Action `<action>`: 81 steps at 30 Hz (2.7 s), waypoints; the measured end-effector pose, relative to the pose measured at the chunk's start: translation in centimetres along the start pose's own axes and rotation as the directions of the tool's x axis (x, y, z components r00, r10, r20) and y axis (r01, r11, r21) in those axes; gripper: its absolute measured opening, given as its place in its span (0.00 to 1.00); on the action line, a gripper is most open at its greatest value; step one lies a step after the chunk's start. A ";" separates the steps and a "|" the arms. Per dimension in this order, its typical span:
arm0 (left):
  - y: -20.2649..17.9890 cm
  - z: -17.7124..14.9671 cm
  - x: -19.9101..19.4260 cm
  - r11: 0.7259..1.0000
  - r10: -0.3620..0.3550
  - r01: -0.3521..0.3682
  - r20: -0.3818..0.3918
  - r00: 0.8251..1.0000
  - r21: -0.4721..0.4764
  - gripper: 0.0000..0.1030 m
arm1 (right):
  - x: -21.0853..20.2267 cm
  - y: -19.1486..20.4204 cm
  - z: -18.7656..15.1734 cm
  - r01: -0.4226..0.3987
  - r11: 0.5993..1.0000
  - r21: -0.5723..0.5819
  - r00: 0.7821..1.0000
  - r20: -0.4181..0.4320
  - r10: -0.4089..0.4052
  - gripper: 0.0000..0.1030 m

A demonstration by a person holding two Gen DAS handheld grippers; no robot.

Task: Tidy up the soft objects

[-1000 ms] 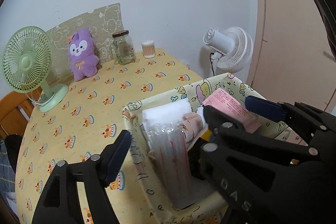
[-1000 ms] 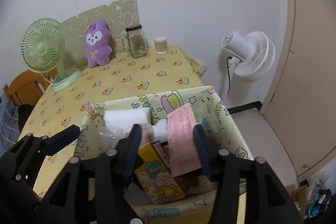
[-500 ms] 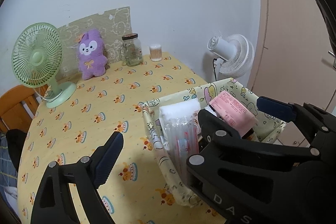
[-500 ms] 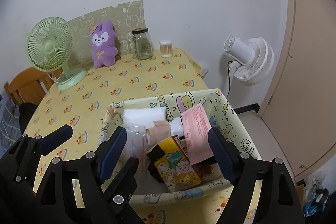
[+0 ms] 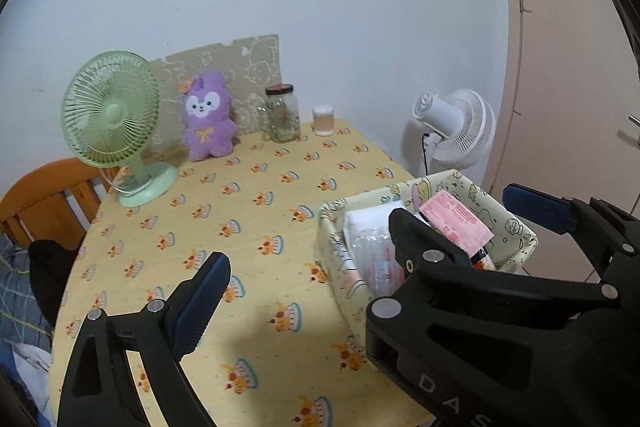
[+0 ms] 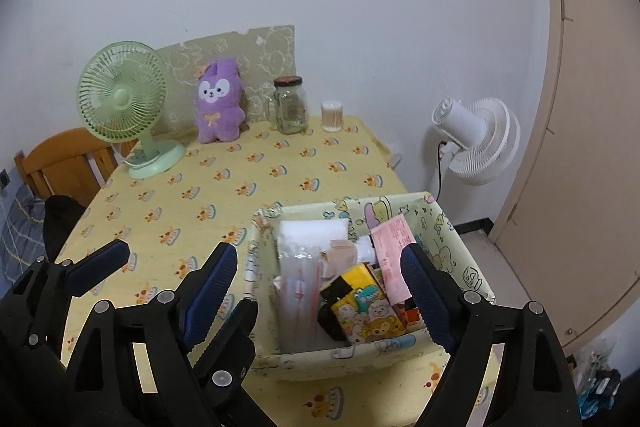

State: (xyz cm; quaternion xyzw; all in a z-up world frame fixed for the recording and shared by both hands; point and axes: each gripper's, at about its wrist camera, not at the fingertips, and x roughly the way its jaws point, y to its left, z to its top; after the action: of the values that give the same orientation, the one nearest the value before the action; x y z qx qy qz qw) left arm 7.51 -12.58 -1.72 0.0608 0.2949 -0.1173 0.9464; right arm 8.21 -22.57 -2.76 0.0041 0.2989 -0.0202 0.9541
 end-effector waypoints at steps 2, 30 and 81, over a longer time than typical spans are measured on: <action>0.5 0.0 -0.9 1.000 0.013 -0.013 0.016 1.000 -0.002 0.94 | -0.7 0.6 0.1 0.006 1.000 -0.006 1.000 0.006 -0.006 0.84; 7.2 -1.5 -9.3 0.974 0.210 -0.194 0.147 0.967 -0.115 1.00 | -8.1 8.0 0.4 -0.123 0.988 -0.089 0.976 0.169 0.137 0.88; 9.0 -2.0 -10.9 0.961 0.230 -0.192 0.190 0.954 -0.198 1.00 | -9.1 7.4 0.7 -0.128 0.989 -0.073 0.964 0.226 0.142 0.95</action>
State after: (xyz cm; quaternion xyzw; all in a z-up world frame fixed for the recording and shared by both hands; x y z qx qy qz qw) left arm 0.02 -1.53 3.31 -0.0052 0.1939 0.0059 0.9810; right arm 1.46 -14.91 2.94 -0.0055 0.1856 0.0531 0.9812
